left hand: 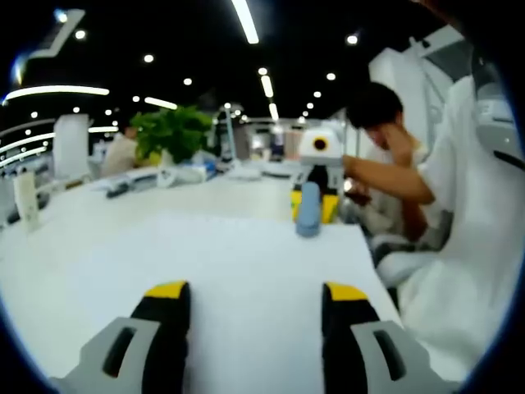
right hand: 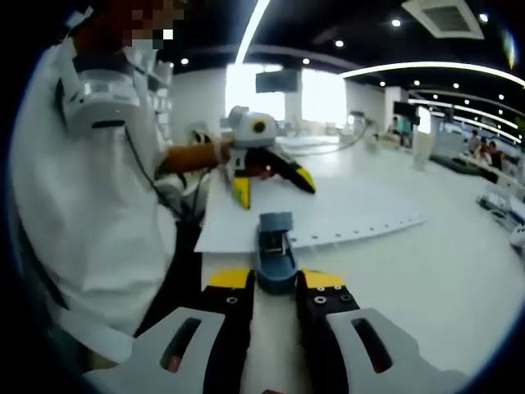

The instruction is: Pick up the paper insert the paper into the punch align the paper edges press the punch to punch holes

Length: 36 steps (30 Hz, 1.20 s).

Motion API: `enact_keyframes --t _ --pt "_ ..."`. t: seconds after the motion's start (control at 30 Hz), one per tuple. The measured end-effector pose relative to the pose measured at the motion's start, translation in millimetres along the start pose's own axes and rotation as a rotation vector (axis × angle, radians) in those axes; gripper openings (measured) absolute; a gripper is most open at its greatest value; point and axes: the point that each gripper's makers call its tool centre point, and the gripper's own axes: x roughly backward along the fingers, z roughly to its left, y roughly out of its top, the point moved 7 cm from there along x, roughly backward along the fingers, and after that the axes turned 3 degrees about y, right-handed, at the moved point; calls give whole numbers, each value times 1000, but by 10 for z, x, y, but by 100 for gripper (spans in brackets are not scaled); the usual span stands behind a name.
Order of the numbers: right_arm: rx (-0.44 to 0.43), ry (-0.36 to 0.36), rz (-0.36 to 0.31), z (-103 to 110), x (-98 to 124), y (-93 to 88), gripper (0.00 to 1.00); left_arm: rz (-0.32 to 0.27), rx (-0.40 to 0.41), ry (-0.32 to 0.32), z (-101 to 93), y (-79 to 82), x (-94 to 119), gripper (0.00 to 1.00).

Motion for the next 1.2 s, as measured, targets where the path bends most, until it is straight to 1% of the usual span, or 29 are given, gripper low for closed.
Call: enact_keyframes --t 0.17,0.27,0.43,0.63,0.7,0.77,0.83,0.9,0.93,1.0,1.03,1.1,1.13,1.2 --pt "1 15 -26 4 7 -13 22 0 1 3 12 -4 -3 64" --pt "40 36 -25 12 15 -14 22 -1 1 5 24 -6 -1 64" --pt "54 50 -26 -1 5 -11 22 -2 -1 3 37 -8 1 64" --pt "43 46 -26 -24 7 -15 22 -3 0 8 34 -6 6 63" --pt "30 46 -26 -14 6 -14 22 -3 -5 6 25 -3 11 65" --pt "20 33 -32 -15 12 -8 25 -4 -11 -8 -6 0 9 68" --pt "10 23 -33 -12 40 -10 26 -13 -14 -13 -15 12 17 68" --pt "1 10 -39 -7 72 -14 28 -46 11 -15 2 48 48 68" --pt "-14 1 -44 2 88 -14 30 -63 26 -14 16 68 63 68" --pt "-75 -15 -65 44 120 -8 31 -99 60 -11 42 119 108 68" --pt "-78 -25 -67 68 159 -8 31 -112 73 -12 38 148 131 68" --pt "-76 -57 -81 128 246 17 31 -130 63 -16 7 215 187 67" --pt "-81 -75 -93 160 296 44 31 -135 39 -19 -10 262 217 67" --pt "-66 -121 -113 188 392 95 29 -139 26 -23 -29 353 259 66"
